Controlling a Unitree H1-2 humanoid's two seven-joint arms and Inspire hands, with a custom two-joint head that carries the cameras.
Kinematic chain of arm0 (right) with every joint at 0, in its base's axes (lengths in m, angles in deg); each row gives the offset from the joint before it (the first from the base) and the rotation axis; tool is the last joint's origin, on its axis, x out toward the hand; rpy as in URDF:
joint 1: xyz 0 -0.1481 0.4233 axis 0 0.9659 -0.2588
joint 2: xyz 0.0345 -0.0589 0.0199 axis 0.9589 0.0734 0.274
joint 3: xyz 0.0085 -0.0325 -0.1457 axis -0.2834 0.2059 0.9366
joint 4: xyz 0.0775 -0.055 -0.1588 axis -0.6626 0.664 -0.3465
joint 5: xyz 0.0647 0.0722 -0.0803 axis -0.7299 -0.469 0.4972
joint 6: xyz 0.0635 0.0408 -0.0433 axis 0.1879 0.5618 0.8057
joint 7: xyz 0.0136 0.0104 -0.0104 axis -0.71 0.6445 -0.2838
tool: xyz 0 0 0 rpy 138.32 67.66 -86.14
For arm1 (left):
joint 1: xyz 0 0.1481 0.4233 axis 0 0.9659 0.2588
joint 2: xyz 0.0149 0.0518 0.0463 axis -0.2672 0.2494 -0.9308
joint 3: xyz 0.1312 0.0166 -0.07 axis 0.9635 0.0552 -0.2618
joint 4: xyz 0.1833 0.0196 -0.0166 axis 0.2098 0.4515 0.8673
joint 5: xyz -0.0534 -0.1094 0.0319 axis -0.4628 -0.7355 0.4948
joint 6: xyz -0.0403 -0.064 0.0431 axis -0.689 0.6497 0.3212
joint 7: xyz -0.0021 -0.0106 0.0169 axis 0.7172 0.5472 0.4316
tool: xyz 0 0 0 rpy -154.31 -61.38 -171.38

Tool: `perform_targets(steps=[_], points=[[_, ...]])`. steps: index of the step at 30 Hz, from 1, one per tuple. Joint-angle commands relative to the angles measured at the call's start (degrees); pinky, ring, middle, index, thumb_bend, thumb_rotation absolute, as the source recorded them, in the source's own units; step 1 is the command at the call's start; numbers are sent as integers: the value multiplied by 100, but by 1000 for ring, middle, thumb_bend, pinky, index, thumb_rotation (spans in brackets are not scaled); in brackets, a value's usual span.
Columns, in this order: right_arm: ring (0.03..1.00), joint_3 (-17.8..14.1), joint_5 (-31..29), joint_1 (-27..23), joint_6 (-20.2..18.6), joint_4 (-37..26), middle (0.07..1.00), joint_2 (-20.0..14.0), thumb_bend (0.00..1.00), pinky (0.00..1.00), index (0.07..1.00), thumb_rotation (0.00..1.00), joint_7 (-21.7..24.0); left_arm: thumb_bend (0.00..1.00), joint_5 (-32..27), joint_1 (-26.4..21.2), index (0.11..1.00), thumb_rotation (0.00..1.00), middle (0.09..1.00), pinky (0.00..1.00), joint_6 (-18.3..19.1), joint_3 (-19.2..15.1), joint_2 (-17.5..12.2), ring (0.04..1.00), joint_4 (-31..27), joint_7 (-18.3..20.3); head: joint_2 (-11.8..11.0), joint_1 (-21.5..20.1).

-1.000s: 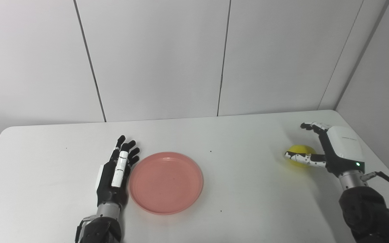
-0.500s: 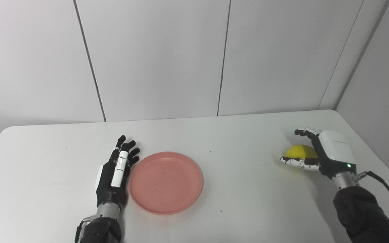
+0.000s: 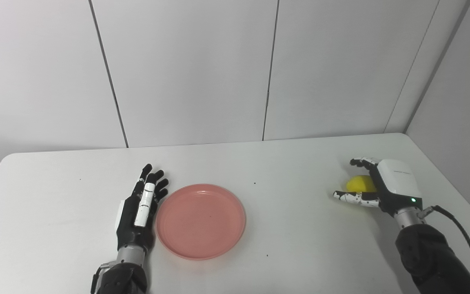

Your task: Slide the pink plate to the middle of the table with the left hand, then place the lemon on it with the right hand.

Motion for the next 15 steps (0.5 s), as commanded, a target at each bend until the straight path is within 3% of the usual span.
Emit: perform_targets(steps=[1, 15], points=[[723, -35, 37, -267, -111, -49, 729, -164, 993, 688, 703, 626, -195, 667, -51, 239, 917, 740, 886, 864, 404, -9, 32, 861, 204, -68, -2, 8], [706, 75, 97, -251, -235, 34, 718, -185, 995, 685, 702, 602, -223, 657, -51, 257, 917, 742, 887, 862, 422, -4, 15, 864, 175, -58, 25, 10]])
